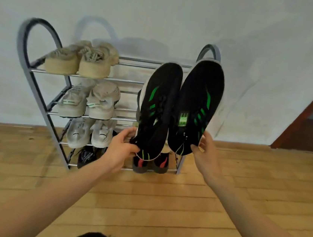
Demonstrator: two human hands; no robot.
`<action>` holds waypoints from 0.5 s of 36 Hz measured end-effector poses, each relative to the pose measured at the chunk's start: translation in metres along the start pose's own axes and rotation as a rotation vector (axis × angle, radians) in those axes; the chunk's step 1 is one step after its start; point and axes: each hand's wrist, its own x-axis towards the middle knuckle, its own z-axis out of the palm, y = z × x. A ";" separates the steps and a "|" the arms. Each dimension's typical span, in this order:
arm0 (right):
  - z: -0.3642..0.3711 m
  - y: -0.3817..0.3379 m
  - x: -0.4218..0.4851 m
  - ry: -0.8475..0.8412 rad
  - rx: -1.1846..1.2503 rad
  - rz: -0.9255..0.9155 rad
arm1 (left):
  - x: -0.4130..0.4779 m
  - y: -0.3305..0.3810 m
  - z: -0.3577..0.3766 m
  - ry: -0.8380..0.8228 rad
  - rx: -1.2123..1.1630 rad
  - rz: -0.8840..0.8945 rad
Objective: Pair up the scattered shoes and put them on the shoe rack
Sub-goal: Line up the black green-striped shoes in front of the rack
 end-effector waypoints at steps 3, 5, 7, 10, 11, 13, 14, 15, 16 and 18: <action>-0.002 -0.030 0.012 0.030 0.037 -0.014 | 0.006 0.023 0.000 0.017 -0.032 0.020; -0.003 -0.049 0.020 0.052 0.035 -0.037 | 0.012 0.038 -0.001 0.019 -0.036 0.021; -0.003 -0.063 0.029 0.064 0.045 -0.048 | 0.017 0.054 -0.001 0.028 -0.032 0.028; -0.001 -0.084 0.043 0.082 0.079 -0.051 | 0.022 0.076 0.002 0.021 -0.025 0.040; 0.000 -0.091 0.048 0.086 0.095 -0.049 | 0.023 0.085 0.004 0.012 -0.021 0.050; 0.000 -0.103 0.057 0.094 0.090 -0.060 | 0.027 0.099 0.007 0.003 -0.016 0.063; 0.001 -0.109 0.062 0.094 0.063 -0.075 | 0.029 0.107 0.008 0.004 -0.001 0.067; 0.001 -0.114 0.067 0.090 0.035 -0.083 | 0.032 0.115 0.010 0.005 0.015 0.069; 0.001 -0.120 0.072 0.085 0.031 -0.089 | 0.036 0.122 0.011 0.005 0.033 0.069; -0.001 -0.132 0.081 0.065 0.032 -0.077 | 0.043 0.139 0.012 -0.004 0.066 0.066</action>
